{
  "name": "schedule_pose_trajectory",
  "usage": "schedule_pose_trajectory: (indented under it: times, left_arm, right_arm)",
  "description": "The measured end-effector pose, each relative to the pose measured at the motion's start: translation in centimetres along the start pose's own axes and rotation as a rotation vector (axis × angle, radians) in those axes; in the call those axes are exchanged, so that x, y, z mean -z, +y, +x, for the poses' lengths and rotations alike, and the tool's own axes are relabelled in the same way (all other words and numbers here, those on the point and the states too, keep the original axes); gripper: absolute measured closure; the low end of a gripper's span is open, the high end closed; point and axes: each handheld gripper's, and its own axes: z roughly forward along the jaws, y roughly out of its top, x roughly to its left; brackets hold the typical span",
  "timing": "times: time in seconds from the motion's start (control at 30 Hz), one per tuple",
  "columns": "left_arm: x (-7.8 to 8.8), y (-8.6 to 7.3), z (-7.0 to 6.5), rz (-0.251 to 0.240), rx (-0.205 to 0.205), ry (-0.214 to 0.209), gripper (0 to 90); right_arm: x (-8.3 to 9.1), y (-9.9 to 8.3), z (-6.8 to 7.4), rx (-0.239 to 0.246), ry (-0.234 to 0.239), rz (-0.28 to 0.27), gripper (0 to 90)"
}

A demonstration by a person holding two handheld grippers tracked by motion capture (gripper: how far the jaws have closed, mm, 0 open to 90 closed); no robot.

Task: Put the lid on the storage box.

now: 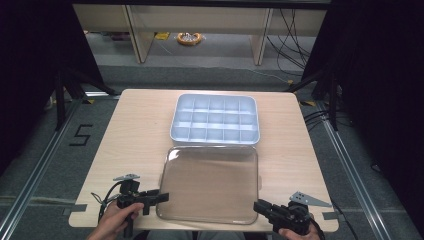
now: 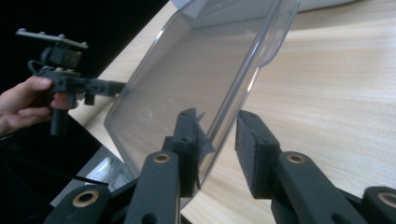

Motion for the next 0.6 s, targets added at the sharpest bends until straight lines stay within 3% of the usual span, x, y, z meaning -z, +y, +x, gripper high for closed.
schedule_pose_trajectory:
  times: [0.03,0.07,0.1,0.13,0.17,0.2,0.23,0.3,0.37,0.47,0.5,0.53,0.57,0.6]
  left_arm:
    - [-0.1,0.1,0.1,-0.002,-0.001,-0.007,39.5]
    - [-0.1,0.1,0.0,0.004,-0.01,-0.009,37.6]
    - [-0.2,0.1,-0.1,0.015,-0.058,0.005,38.6]
    - [-0.2,0.1,-0.1,0.015,-0.058,0.005,42.5]
    - [-0.3,0.1,-0.2,0.003,-0.053,0.01,47.9]
    - [-0.2,0.0,-0.1,0.011,-0.041,0.002,47.9]
    - [0.0,0.1,0.2,0.032,-0.044,-0.007,55.7]
    - [0.0,0.0,0.4,0.038,-0.035,-0.02,56.9]
    - [0.0,-0.1,0.2,0.033,-0.049,-0.01,57.2]
    - [0.1,-0.2,-0.1,0.004,-0.04,-0.023,60.8]
    - [0.2,-0.2,-0.1,0.005,-0.058,-0.024,62.6]
    - [0.3,-0.3,-0.5,-0.024,-0.051,-0.022,64.1]
    - [0.3,-0.3,-0.5,-0.024,-0.051,-0.022,64.6]
    - [0.5,-0.3,-0.4,-0.018,-0.07,-0.019,65.3]
  right_arm:
    - [0.0,0.0,0.0,0.0,0.0,0.0,70.8]
    - [-0.2,0.0,-0.1,0.051,-0.004,0.001,70.9]
    - [-0.3,-0.1,-0.1,0.067,-0.006,0.001,71.1]
    - [-0.3,-0.1,-0.1,0.067,-0.006,0.001,71.1]
    - [-0.1,0.0,0.2,0.034,-0.007,0.006,71.2]
    - [-0.1,0.0,0.2,0.034,-0.007,0.006,71.2]
    - [0.0,0.2,-0.2,0.052,-0.019,-0.011,71.1]
    - [0.1,0.2,-0.3,0.054,-0.023,-0.011,71.1]
    - [-0.1,0.1,-0.5,0.019,-0.023,-0.012,71.0]
    - [-0.1,0.1,-0.9,0.029,-0.038,-0.002,71.1]
    - [0.0,0.2,-1.0,0.043,-0.068,0.006,71.2]
    - [-0.1,0.1,-1.1,0.022,-0.049,0.005,71.7]
    - [-0.1,0.1,-1.1,0.022,-0.049,0.005,71.7]
    - [-0.1,0.1,-0.8,-0.017,-0.065,0.019,71.8]
